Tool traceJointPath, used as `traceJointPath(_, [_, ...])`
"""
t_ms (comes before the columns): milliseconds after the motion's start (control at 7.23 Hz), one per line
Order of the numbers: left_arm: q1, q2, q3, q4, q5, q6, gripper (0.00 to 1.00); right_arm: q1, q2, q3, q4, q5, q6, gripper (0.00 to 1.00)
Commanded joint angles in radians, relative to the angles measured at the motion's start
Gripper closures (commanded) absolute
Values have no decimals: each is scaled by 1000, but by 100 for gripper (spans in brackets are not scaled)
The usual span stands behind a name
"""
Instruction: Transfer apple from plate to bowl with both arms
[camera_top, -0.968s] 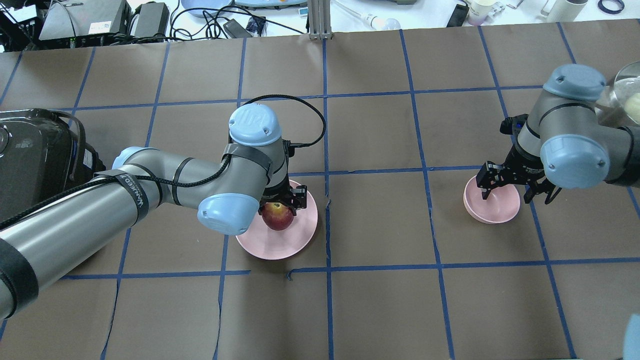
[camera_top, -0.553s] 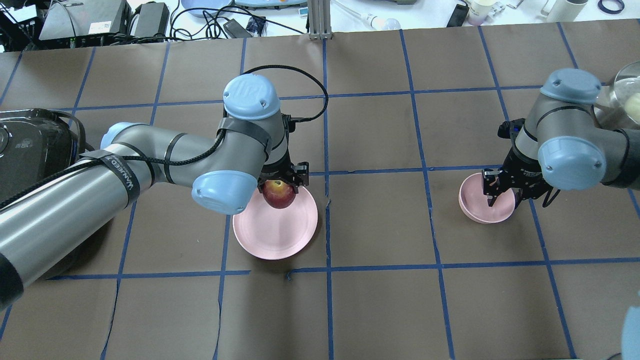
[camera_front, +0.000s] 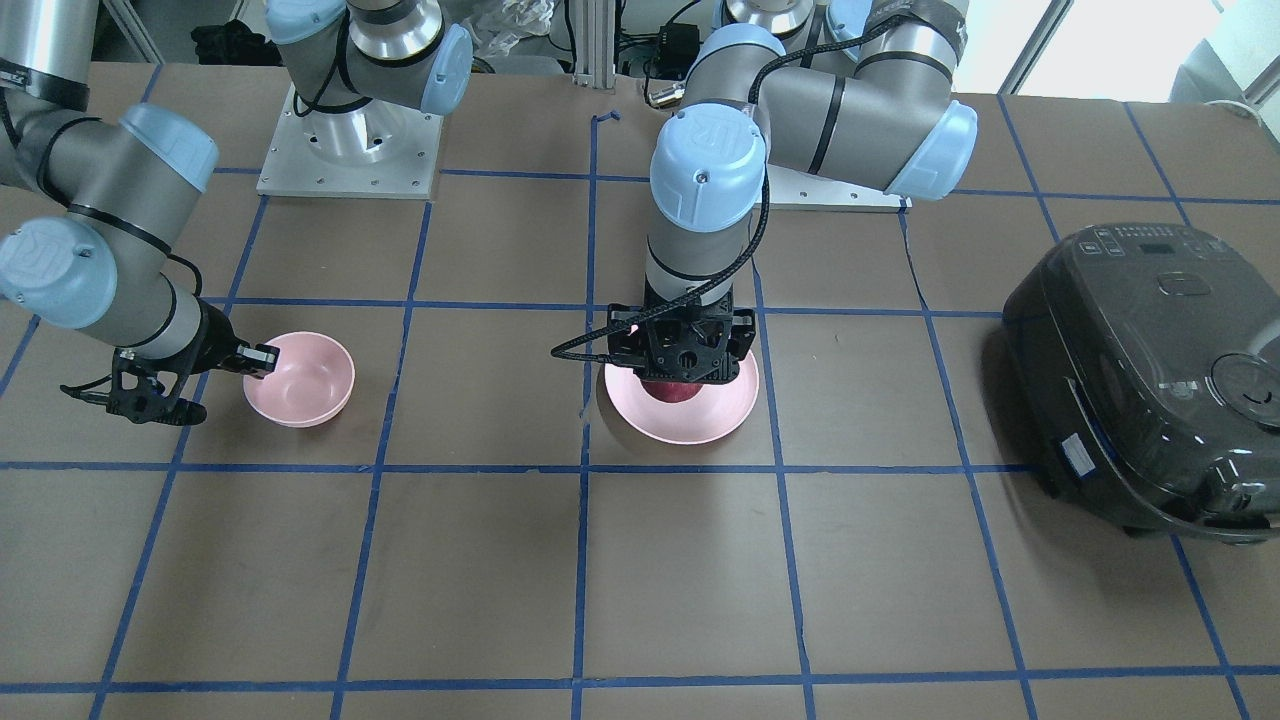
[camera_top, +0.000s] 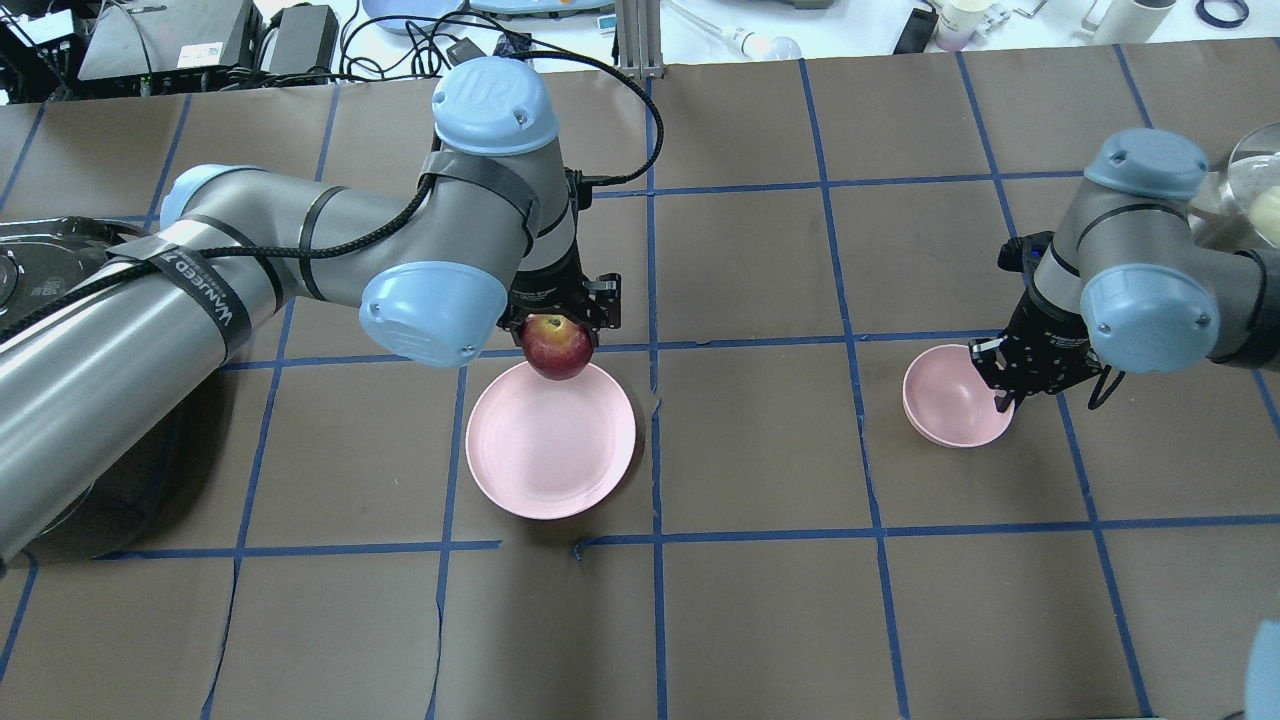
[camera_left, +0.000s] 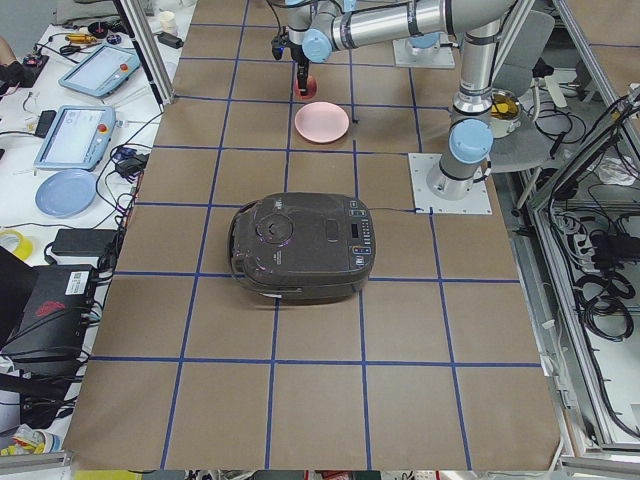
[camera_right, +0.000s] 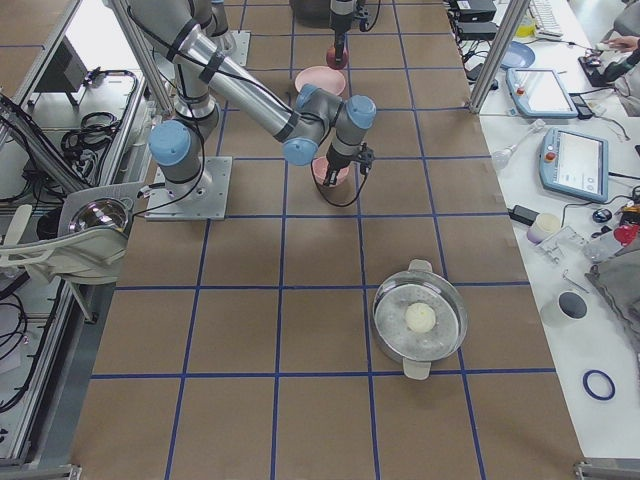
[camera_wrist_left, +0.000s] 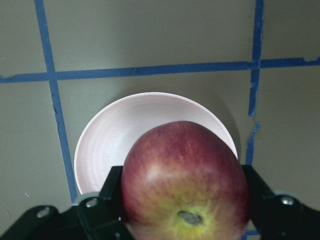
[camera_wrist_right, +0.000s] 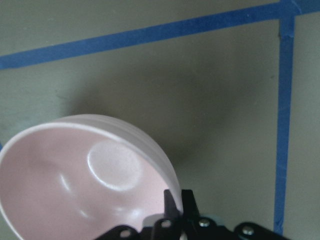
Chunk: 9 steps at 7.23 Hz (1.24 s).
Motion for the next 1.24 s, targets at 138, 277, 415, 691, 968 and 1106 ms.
traceJointPath(138, [0,-1,1,4,-1,-2,63,49,-13,-145,247,167,6,100])
traceJointPath(277, [0,-4,1,4,-1,-6,64,119,-5,-139,238,172,22,100])
traceJointPath(415, [0,-4,1,4,-2,-6,63,220,1,-135,177,171,32,100])
traceJointPath(691, [1,-4,0,5,-1,-5,63,297,36,-69,16,190,121,100])
traceJointPath(968, [1,-4,1,7,1,-6,63,304,50,-29,-34,204,131,100])
traceJointPath(1106, [1,-4,0,5,1,-6,63,329,58,-29,-37,258,131,100])
